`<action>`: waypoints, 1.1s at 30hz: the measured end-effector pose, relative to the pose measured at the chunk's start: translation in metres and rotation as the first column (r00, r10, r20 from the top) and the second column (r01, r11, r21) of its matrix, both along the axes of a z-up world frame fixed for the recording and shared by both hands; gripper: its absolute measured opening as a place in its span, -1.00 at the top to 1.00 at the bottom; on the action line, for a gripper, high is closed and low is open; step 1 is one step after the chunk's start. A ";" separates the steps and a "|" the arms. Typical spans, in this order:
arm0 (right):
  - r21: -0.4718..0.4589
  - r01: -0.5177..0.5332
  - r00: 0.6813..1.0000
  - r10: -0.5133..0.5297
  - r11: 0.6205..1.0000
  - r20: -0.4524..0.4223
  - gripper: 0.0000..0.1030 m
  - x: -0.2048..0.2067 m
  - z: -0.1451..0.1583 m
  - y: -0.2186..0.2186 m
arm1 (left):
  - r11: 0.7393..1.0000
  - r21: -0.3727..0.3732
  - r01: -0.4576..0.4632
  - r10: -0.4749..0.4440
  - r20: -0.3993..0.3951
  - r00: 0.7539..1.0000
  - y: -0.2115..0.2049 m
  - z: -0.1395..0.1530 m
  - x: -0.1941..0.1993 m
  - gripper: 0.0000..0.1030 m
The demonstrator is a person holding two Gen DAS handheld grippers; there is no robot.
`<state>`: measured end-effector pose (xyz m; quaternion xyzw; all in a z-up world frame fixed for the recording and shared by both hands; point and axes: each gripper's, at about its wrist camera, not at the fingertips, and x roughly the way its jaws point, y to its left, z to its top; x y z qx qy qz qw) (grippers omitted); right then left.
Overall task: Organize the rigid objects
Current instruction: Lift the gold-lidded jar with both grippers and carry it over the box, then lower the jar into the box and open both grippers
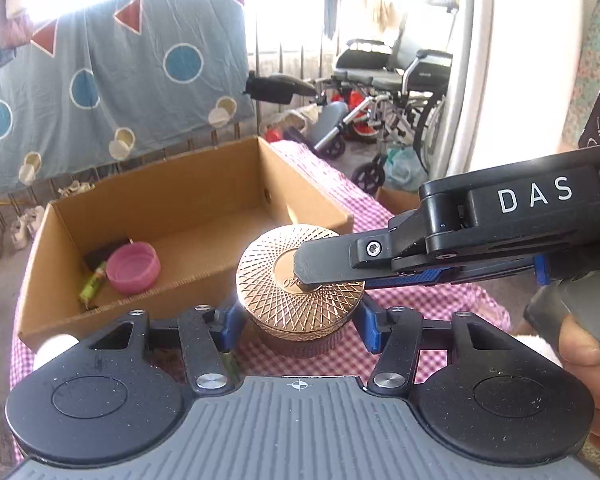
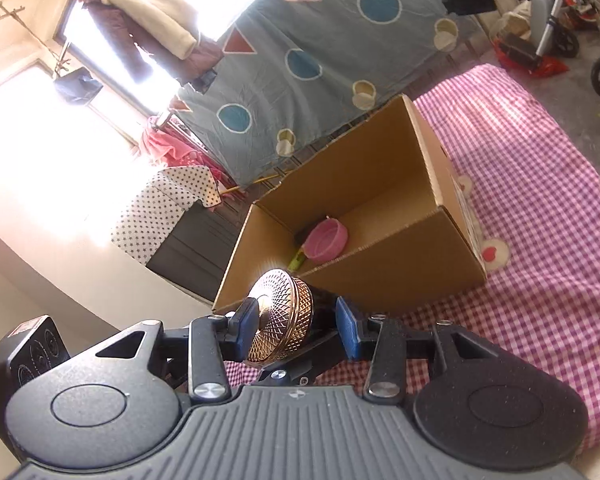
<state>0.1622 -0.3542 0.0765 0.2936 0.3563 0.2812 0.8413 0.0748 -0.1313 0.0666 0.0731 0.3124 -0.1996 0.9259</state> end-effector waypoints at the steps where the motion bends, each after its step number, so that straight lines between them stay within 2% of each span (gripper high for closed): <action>1: -0.007 -0.014 1.000 0.014 1.000 0.026 0.11 0.006 0.012 0.004 | 1.000 -0.002 -0.008 0.008 0.011 1.000 0.002 0.008 0.004 -0.08; 5: -0.039 -0.067 0.994 0.070 0.997 0.082 0.11 0.038 0.042 0.021 | 0.998 -0.008 -0.058 0.058 0.020 0.998 0.012 0.034 0.032 -0.08; 8: -0.064 -0.112 0.991 0.115 0.992 0.061 0.11 0.076 0.048 0.037 | 0.996 -0.008 -0.091 0.090 -0.034 0.995 0.019 0.036 0.069 -0.08; 10: -0.084 -0.143 0.990 0.144 0.986 0.000 0.11 0.105 0.040 0.048 | 0.994 -0.010 -0.112 0.110 -0.125 0.986 0.025 0.027 0.100 -0.08; 13: -0.097 -0.187 0.976 0.174 0.977 -0.127 0.11 0.150 0.016 0.063 | 0.990 -0.019 -0.142 0.131 -0.274 0.953 0.037 0.002 0.139 -0.08; 16: -0.093 -0.225 0.947 0.196 0.970 -0.254 0.11 0.185 -0.016 0.075 | 0.983 -0.018 -0.181 0.157 -0.422 0.893 0.049 -0.029 0.170 -0.08; 24: -0.139 -0.306 0.881 0.224 0.942 -0.417 0.11 0.223 -0.066 0.103 | 0.971 0.027 -0.236 0.203 -0.612 0.764 0.063 -0.072 0.209 -0.08; 28: -0.143 -0.318 0.861 0.222 0.937 -0.457 0.11 0.230 -0.078 0.107 | 0.971 0.050 -0.235 0.213 -0.636 0.742 0.061 -0.079 0.215 -0.08; 32: -0.148 -0.310 0.861 0.211 0.939 -0.463 0.09 0.229 -0.081 0.107 | 0.968 0.047 -0.245 0.215 -0.656 0.723 0.063 -0.083 0.217 -0.19; 33: -0.151 -0.306 0.865 0.208 0.940 -0.457 0.09 0.227 -0.079 0.106 | 0.968 0.046 -0.248 0.217 -0.653 0.726 0.063 -0.082 0.216 -0.19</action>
